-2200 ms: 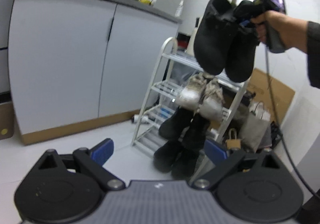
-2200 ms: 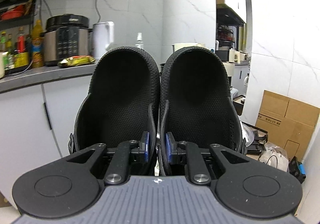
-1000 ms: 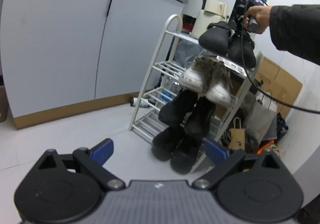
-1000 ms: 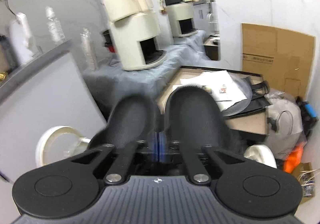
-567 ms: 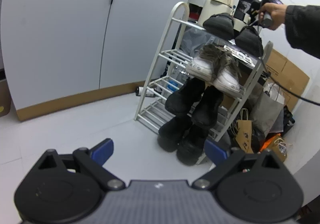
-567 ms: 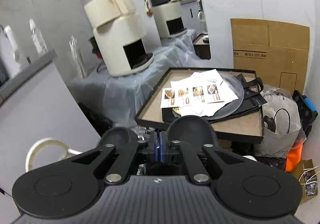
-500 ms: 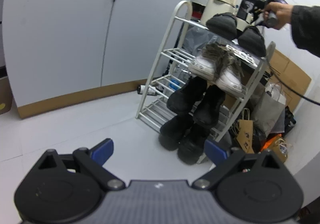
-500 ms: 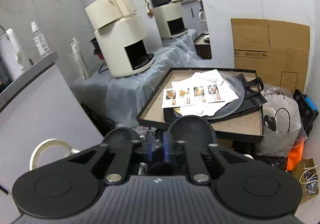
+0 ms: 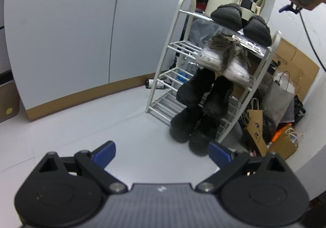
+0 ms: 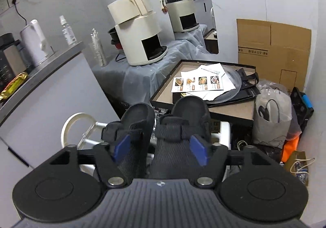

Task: Organize scattered shoes
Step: 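Set the black clogs on the top rack shelf and open the right tool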

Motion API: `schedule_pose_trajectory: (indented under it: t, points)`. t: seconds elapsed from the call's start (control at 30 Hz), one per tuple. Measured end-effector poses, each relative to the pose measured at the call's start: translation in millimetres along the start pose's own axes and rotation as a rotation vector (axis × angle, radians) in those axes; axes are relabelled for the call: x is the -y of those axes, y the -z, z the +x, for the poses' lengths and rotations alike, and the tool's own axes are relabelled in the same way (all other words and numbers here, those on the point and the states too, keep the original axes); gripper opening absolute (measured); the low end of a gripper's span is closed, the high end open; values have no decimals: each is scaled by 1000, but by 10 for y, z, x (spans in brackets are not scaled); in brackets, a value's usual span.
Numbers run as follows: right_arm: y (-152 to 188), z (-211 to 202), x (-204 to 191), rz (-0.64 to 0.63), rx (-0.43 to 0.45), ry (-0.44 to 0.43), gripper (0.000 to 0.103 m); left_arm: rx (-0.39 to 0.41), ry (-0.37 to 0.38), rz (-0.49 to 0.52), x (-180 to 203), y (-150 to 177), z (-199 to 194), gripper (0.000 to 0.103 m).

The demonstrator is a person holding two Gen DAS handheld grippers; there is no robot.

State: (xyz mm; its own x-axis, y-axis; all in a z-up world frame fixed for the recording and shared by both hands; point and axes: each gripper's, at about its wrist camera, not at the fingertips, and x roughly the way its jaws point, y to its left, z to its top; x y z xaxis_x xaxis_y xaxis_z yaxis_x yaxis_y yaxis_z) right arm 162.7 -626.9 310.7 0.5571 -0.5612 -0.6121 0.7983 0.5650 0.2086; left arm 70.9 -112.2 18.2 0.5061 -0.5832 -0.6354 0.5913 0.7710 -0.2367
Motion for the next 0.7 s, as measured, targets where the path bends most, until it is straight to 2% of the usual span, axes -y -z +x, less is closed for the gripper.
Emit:
schedule_pose_trajectory:
  t: [0.2, 0.3, 0.43, 0.7]
  points:
    - [53, -497, 119, 72, 20, 21, 93, -13, -16, 32, 18, -1, -128, 99]
    - [85, -698, 131, 95, 0, -13, 95, -19, -17, 33, 6, -4, -219, 99]
    - [178, -904, 120, 103, 13, 12, 97, -3, -25, 65, -24, 16, -349, 100]
    - [305, -1282, 115, 87, 23, 4, 100, 22, -47, 35, -232, 42, -583, 100]
